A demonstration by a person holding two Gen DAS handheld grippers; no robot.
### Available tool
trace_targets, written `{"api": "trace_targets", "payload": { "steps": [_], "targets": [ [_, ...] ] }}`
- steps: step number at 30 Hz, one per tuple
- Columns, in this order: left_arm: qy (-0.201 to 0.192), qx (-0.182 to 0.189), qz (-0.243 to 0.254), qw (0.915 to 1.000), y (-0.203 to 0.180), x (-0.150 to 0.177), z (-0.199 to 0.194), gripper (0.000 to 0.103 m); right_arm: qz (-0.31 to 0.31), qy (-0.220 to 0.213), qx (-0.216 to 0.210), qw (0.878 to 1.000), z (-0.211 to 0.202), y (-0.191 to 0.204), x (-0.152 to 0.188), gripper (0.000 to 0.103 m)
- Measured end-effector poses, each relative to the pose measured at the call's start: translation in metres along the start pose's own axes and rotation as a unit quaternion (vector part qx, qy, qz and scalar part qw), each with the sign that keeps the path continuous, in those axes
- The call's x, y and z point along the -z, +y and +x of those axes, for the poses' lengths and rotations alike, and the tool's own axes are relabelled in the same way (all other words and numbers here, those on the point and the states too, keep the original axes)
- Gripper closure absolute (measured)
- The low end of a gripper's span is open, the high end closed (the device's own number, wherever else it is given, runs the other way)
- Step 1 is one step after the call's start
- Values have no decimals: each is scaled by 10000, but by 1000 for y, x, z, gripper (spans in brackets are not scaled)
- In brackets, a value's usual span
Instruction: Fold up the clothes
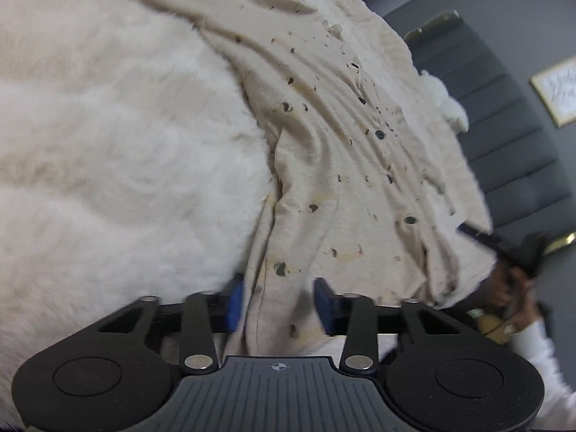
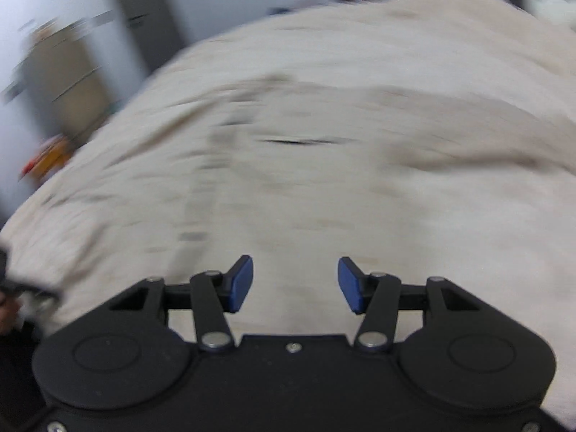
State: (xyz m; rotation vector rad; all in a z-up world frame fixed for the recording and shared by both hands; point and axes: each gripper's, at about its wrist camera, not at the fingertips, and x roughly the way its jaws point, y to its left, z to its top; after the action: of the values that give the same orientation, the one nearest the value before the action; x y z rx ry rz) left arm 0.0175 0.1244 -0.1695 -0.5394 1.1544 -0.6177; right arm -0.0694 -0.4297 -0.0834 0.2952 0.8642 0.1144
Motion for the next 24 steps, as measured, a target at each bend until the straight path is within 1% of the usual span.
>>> {"api": "trace_targets", "payload": {
  "steps": [1, 3, 5, 6, 7, 8, 9, 10, 11, 12, 13, 14, 15, 16, 17, 19, 20, 21, 23, 24],
  "targets": [
    [62, 61, -49, 10000, 1, 2, 1, 80, 225, 132, -22, 9997, 1, -26, 4, 52],
    [223, 130, -40, 9997, -4, 2, 9, 80, 747, 400, -386, 9957, 9, -66, 16, 52],
    [277, 203, -143, 9993, -5, 1, 14, 81, 1143, 484, -866, 9885, 18, -79, 26, 52],
    [308, 237, -211, 9990, -5, 0, 17, 94, 1335, 520, -1108, 9835, 22, -84, 31, 52],
    [326, 264, -283, 9987, -5, 0, 18, 100, 1526, 556, -1348, 9775, 26, -90, 36, 52],
    [291, 313, -367, 9984, -5, 0, 13, 100, 1692, 600, -1558, 9714, 30, -92, 38, 52],
    [217, 450, -468, 9977, -7, 2, 4, 101, 1853, 644, -1763, 9646, 33, -95, 40, 54],
    [143, 586, -569, 9966, -8, 3, -6, 101, 1954, 754, -2007, 9570, 37, -94, 43, 59],
    [68, 723, -669, 9951, -10, 5, -15, 101, 2046, 872, -2254, 9485, 42, -94, 45, 62],
    [2, 829, -757, 9937, -10, 7, -25, 101, 2136, 988, -2499, 9392, 46, -93, 48, 68],
    [-46, 860, -813, 9930, -10, 12, -36, 101, 2149, 1157, -2628, 9334, 50, -90, 50, 83],
    [-93, 892, -869, 9922, -9, 16, -48, 101, 2153, 1332, -2743, 9277, 53, -86, 52, 92],
    [-114, 870, -902, 9921, -8, 20, -57, 101, 2143, 1454, -2782, 9249, 54, -83, 55, 100],
    [-53, 650, -891, 9939, -5, 23, -59, 102, 2163, 1547, -2846, 9210, 51, -83, 58, 102],
    [24, 316, -915, 9953, 2, 27, -62, 102, 2194, 1555, -2866, 9195, 47, -83, 59, 102],
    [87, -121, -965, 9952, 10, 29, -61, 102, 2161, 1541, -2867, 9205, 36, -82, 58, 103],
    [165, -283, -931, 9951, 11, 30, -57, 102, 2125, 1543, -2875, 9211, 32, -81, 57, 103],
    [293, -321, -870, 9953, 9, 30, -51, 101, 1947, 1564, -2880, 9245, 20, -76, 54, 103],
    [455, -430, -751, 9952, 6, 30, -43, 100, 1764, 1572, -2781, 9310, 9, -71, 51, 103],
    [570, -607, -598, 9947, 2, 28, -38, 98, 1611, 1633, -2629, 9372, 4, -67, 50, 103]
  ]
}}
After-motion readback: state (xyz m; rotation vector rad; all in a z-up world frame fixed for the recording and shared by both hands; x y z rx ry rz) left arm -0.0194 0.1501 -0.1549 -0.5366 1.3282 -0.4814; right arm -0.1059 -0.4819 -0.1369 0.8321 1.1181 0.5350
